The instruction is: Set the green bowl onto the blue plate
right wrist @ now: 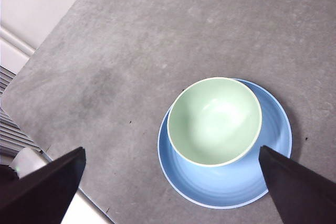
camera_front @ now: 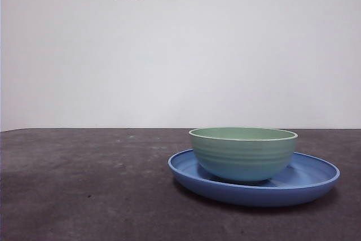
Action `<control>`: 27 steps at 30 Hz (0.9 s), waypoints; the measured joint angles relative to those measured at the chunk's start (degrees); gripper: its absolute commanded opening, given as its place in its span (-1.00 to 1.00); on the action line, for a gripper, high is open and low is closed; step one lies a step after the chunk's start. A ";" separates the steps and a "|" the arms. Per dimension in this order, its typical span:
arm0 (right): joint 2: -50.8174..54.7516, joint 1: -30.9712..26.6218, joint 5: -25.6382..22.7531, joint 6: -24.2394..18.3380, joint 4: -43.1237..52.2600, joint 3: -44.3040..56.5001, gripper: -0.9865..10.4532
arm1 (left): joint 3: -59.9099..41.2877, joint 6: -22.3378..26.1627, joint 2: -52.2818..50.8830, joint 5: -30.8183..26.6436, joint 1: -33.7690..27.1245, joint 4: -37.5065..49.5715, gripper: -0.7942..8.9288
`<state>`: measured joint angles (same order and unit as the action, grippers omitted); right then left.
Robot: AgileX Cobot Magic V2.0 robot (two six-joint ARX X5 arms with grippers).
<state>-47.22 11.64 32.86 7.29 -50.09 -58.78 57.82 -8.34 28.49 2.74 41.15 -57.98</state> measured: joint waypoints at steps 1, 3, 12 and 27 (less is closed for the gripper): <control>0.00 0.00 0.00 0.00 0.00 0.00 0.22 | 0.00 0.00 0.00 0.00 0.00 0.48 0.50; 0.00 0.00 -0.02 0.00 0.00 0.00 0.22 | 0.00 0.00 0.00 0.00 0.00 0.52 0.50; -0.07 -0.02 -5.18 -0.04 -1.57 0.00 0.22 | 0.00 -0.13 0.00 -0.02 0.00 0.52 0.50; -16.09 -7.15 -11.06 1.14 -7.30 -0.02 0.22 | 0.00 -0.13 0.00 -0.02 0.00 0.48 0.50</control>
<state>-63.31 4.49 21.80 8.43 -57.39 -58.81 57.82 -8.47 28.49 2.72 41.15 -57.49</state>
